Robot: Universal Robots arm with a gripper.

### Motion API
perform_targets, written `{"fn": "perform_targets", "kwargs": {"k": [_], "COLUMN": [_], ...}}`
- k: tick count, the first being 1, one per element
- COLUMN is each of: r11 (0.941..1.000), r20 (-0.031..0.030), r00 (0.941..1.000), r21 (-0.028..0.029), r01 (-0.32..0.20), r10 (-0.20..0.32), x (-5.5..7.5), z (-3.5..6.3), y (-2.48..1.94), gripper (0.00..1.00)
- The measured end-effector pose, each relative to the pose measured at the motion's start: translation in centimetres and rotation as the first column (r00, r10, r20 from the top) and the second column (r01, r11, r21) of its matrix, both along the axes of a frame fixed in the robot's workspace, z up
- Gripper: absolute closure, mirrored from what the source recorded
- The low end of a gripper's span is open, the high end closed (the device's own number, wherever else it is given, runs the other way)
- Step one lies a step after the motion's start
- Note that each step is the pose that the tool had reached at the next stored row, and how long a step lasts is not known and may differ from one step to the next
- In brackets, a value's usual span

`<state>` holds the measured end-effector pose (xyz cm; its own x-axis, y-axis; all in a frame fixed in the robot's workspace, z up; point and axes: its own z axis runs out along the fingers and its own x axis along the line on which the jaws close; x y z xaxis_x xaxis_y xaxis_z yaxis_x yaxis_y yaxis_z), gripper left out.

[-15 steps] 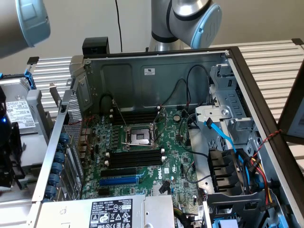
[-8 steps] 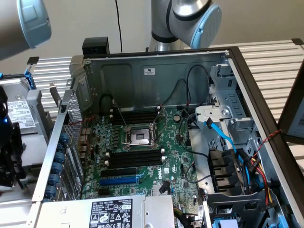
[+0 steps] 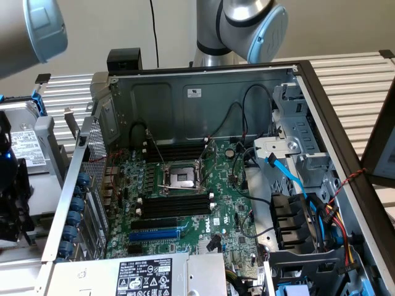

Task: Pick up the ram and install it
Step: 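Pick up the ram and move it above insertion slot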

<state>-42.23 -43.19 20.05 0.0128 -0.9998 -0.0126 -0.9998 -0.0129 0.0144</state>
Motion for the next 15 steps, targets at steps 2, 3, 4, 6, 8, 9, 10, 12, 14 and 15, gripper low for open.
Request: {"fn": "perform_targets", "kwargs": {"k": [2, 3, 4, 6, 8, 9, 10, 12, 14, 15], "r11": [1.0000, 1.0000, 1.0000, 1.0000, 1.0000, 1.0000, 1.0000, 1.0000, 1.0000, 1.0000], "r20": [0.0000, -0.0002, -0.0001, 0.0000, 0.0001, 0.0000, 0.0001, 0.0001, 0.0001, 0.0001], "r00": [1.0000, 1.0000, 1.0000, 1.0000, 1.0000, 1.0000, 1.0000, 1.0000, 1.0000, 1.0000], "r21": [-0.0001, -0.0002, -0.0003, -0.0001, -0.0001, -0.0001, -0.0001, -0.0001, -0.0001, -0.0001], "r01": [0.000, 0.000, 0.000, 0.000, 0.000, 0.000, 0.000, 0.000, 0.000, 0.000], "r10": [0.000, 0.000, 0.000, 0.000, 0.000, 0.000, 0.000, 0.000, 0.000, 0.000], "x": [-0.02, -0.02, -0.03, -0.02, -0.02, -0.03, -0.02, -0.02, -0.02, -0.02], "z": [-0.06, -0.07, -0.07, -0.09, -0.11, -0.13, -0.14, -0.17, -0.19, -0.20], "y": [0.01, 0.02, 0.02, 0.02, 0.02, 0.02, 0.02, 0.02, 0.02, 0.02], "gripper": [0.67, 0.67, 0.67, 0.67, 0.67, 0.67, 0.69, 0.69, 0.77, 0.77]}}
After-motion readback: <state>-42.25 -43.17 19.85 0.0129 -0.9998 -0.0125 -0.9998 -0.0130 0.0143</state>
